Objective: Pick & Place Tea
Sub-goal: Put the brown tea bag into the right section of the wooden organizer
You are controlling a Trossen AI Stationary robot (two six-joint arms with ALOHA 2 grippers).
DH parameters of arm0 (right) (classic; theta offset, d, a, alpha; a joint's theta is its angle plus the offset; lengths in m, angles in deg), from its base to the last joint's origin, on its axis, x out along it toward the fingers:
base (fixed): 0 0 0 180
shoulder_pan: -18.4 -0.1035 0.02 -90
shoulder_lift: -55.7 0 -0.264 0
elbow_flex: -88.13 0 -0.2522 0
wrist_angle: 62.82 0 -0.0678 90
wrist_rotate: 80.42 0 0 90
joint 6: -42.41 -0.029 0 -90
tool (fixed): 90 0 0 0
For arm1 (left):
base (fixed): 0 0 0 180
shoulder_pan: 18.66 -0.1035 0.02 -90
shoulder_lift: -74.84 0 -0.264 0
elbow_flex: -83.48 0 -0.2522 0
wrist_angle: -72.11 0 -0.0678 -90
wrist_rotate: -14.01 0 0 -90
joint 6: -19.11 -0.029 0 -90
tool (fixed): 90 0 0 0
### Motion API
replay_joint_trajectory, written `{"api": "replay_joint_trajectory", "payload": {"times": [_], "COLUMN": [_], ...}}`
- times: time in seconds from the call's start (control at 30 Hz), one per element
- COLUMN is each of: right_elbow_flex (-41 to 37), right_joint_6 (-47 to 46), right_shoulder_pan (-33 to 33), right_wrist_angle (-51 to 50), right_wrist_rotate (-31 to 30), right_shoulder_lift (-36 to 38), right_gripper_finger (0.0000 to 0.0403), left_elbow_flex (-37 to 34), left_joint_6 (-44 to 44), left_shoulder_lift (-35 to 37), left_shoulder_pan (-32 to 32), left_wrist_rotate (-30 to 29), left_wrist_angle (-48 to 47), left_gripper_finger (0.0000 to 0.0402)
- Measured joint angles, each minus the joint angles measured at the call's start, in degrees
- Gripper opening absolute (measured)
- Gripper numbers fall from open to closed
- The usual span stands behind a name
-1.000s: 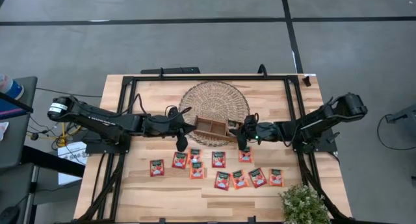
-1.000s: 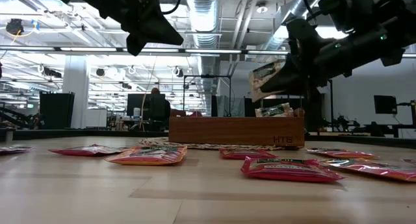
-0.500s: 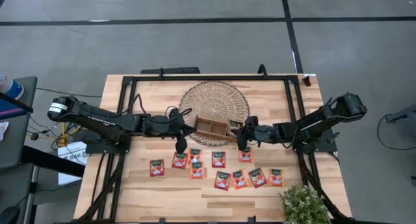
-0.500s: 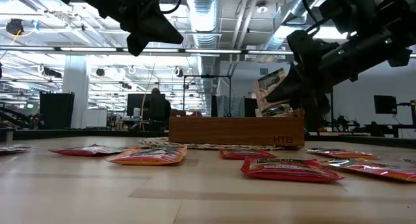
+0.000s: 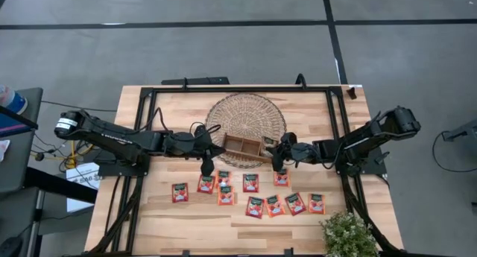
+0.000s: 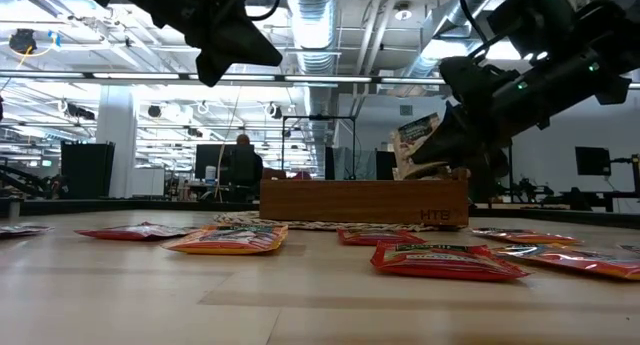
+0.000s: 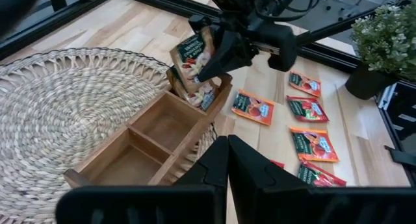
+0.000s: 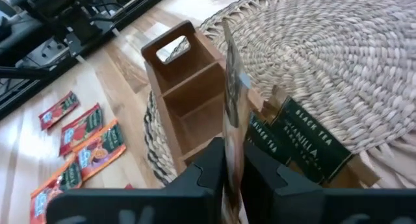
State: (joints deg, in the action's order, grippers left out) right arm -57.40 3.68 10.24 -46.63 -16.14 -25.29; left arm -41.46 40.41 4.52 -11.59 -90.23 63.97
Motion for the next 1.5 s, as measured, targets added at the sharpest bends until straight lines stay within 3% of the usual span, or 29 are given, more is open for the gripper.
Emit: {"api": "replay_joint_trajectory", "payload": {"times": [0.77, 1.5], "right_elbow_flex": [0.1, -0.1], "right_joint_6": [0.2, 3.2], "right_shoulder_pan": [0.8, 0.8], "right_wrist_angle": [4.2, 1.3], "right_wrist_rotate": [0.3, 0.4], "right_shoulder_lift": [-3.6, 0.9], "right_gripper_finger": [0.0057, 0.0042], "left_elbow_flex": [0.0, 0.0], "left_joint_6": [0.0, 0.0], "left_shoulder_lift": [0.0, 0.0], "left_shoulder_pan": [0.0, 0.0], "left_wrist_rotate": [0.9, 2.4], "left_wrist_angle": [0.1, 0.1], "left_gripper_finger": [0.0000, 0.0000]}}
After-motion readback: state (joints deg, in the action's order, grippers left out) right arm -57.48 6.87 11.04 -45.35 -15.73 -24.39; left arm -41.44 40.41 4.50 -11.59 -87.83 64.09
